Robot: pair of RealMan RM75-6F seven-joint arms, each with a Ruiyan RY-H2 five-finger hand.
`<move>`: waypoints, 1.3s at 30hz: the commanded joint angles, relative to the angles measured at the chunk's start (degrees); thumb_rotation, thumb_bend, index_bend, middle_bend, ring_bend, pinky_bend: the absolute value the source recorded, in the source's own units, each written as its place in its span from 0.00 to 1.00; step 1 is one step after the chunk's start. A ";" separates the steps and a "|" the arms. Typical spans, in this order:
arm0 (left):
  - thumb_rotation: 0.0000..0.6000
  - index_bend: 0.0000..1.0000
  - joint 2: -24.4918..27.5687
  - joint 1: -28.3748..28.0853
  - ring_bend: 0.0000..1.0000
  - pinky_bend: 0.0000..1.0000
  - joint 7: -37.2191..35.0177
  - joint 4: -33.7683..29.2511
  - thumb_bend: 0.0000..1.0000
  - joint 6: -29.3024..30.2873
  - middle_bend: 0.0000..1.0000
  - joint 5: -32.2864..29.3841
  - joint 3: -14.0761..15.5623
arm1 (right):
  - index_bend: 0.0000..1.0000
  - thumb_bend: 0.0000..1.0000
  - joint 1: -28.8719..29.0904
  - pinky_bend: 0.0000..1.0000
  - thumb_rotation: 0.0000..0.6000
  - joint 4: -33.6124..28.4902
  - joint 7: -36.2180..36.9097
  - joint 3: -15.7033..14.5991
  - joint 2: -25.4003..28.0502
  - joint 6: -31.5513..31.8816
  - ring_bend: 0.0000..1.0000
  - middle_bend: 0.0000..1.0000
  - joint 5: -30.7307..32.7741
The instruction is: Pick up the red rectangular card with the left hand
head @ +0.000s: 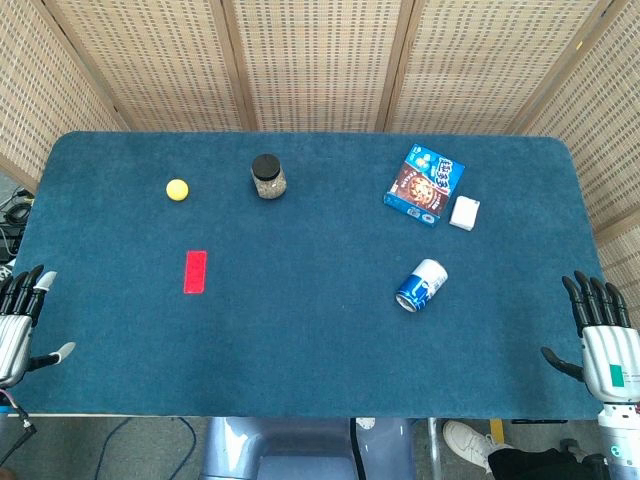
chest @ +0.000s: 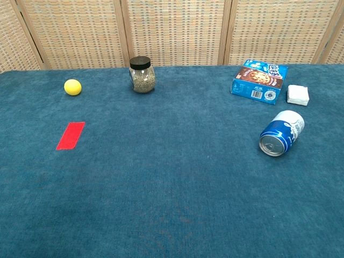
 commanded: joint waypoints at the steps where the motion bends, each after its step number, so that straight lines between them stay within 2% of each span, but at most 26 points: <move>1: 1.00 0.00 -0.07 0.03 0.00 0.00 0.17 0.09 0.00 -0.06 0.00 -0.13 0.02 | 0.00 0.00 0.01 0.00 1.00 0.09 0.13 0.04 -0.13 0.15 0.00 0.00 -0.17; 8: 1.00 0.00 -0.49 -1.05 0.00 0.00 1.09 0.27 0.00 -2.50 0.00 -1.74 -0.42 | 0.00 0.00 0.09 0.00 1.00 -0.08 0.43 -0.23 -0.07 -0.08 0.00 0.00 -0.65; 11: 1.00 0.00 -0.67 -3.67 0.00 0.00 1.75 -0.78 0.00 -5.98 0.00 -3.64 -2.21 | 0.00 0.00 0.15 0.00 1.00 -0.04 0.96 -0.21 0.06 -0.39 0.00 0.00 -0.45; 14: 1.00 0.01 0.01 -9.02 0.00 0.00 2.95 -2.06 0.00 -13.81 0.00 -8.16 -5.63 | 0.00 0.00 0.44 0.00 1.00 0.33 1.56 0.06 -0.01 -1.32 0.00 0.00 0.49; 17: 1.00 0.12 0.45 -14.90 0.00 0.00 2.46 -1.81 0.00 -22.15 0.00 -12.70 -9.22 | 0.00 0.00 0.75 0.00 1.00 0.73 1.88 0.38 -0.06 -2.14 0.00 0.00 1.34; 18: 1.00 0.17 0.07 -17.36 0.00 0.00 2.34 -0.41 0.00 -25.35 0.00 -14.21 -10.45 | 0.00 0.00 0.85 0.00 1.00 0.85 1.96 0.49 -0.10 -2.39 0.00 0.00 1.63; 19: 1.00 0.20 -1.96 -22.16 0.00 0.00 3.06 3.34 0.00 -31.04 0.00 -17.50 -12.68 | 0.00 0.00 1.00 0.00 1.00 1.17 1.88 0.75 -0.19 -2.90 0.00 0.00 2.40; 21: 1.00 0.26 -4.93 -26.72 0.00 0.00 4.49 8.51 0.04 -36.92 0.00 -22.43 -14.08 | 0.00 0.00 1.17 0.00 1.00 1.38 1.62 0.92 -0.35 -3.35 0.00 0.00 2.94; 24: 1.00 0.27 -8.54 -31.31 0.00 0.00 7.79 13.71 0.18 -40.97 0.00 -26.54 -14.31 | 0.00 0.00 1.36 0.00 1.00 1.49 1.16 1.02 -0.52 -3.86 0.00 0.00 3.46; 26: 1.00 0.27 -11.21 -33.87 0.00 0.00 9.70 16.74 0.23 -42.80 0.00 -29.25 -14.23 | 0.01 0.00 1.50 0.00 1.00 1.53 0.78 1.13 -0.63 -4.22 0.00 0.00 3.89; 29: 1.00 0.29 -14.11 -36.35 0.00 0.00 11.70 19.90 0.25 -44.53 0.00 -32.45 -13.90 | 0.01 0.00 1.64 0.00 1.00 1.54 0.47 1.27 -0.72 -4.66 0.00 0.00 4.46; 33: 1.00 0.37 -17.42 -38.79 0.00 0.00 14.40 23.34 0.27 -46.03 0.00 -35.94 -12.70 | 0.01 0.00 1.78 0.00 1.00 1.82 0.21 1.42 -0.85 -5.25 0.00 0.00 5.27; 37: 1.00 0.38 -20.96 -40.43 0.00 0.00 16.44 27.57 0.30 -47.32 0.00 -38.97 -10.91 | 0.02 0.00 1.97 0.00 1.00 2.49 0.34 1.57 -0.99 -6.35 0.00 0.00 6.52; 39: 1.00 0.38 -22.02 -40.85 0.00 0.00 16.66 29.05 0.36 -47.50 0.00 -39.79 -10.43 | 0.02 0.00 2.03 0.00 1.00 2.68 0.48 1.61 -1.00 -6.66 0.00 0.00 6.84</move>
